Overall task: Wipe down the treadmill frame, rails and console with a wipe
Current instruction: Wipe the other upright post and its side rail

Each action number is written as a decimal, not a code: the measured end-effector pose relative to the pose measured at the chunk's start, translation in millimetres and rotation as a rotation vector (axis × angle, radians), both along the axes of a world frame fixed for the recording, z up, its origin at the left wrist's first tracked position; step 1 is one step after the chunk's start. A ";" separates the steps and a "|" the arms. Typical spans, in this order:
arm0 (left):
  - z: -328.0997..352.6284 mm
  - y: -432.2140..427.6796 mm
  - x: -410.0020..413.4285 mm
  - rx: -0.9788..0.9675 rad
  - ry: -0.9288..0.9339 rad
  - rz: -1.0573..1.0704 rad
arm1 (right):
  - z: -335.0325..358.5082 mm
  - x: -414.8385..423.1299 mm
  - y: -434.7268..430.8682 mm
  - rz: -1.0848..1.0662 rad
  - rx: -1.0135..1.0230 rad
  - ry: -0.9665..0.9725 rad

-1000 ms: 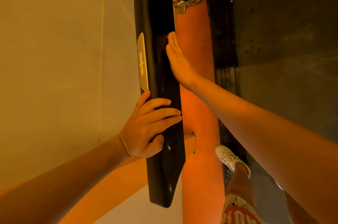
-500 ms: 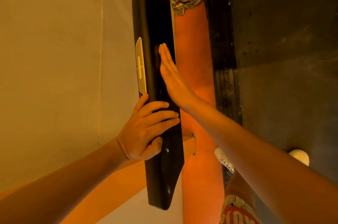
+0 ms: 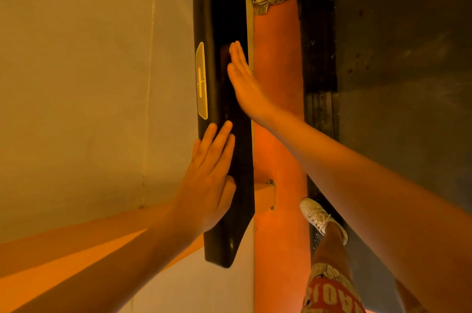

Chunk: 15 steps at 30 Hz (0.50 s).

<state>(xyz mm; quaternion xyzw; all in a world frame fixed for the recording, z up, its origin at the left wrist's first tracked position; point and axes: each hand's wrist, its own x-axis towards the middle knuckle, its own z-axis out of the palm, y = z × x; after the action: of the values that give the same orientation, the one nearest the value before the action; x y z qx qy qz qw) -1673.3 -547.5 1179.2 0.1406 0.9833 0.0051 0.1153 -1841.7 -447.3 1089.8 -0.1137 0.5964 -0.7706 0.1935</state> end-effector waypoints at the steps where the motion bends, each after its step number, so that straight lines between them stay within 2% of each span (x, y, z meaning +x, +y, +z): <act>1: -0.9 1.3 2.3 0.007 0.000 0.014 | 2.4 -7.6 0.0 -0.006 0.004 -0.024; 9: -4.4 2.4 4.4 -0.053 0.011 -0.020 | -24.3 22.7 1.4 0.030 -0.017 -0.004; 15: -5.7 3.0 4.4 -0.053 0.025 -0.021 | -4.8 -24.9 -6.8 -0.054 -0.016 -0.114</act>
<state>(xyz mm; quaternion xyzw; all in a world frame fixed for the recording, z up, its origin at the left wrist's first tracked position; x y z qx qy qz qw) -1668.9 -544.6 1173.5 0.1481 0.9829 -0.0238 0.1065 -1866.6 -454.1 1085.1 -0.0551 0.5811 -0.7856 0.2054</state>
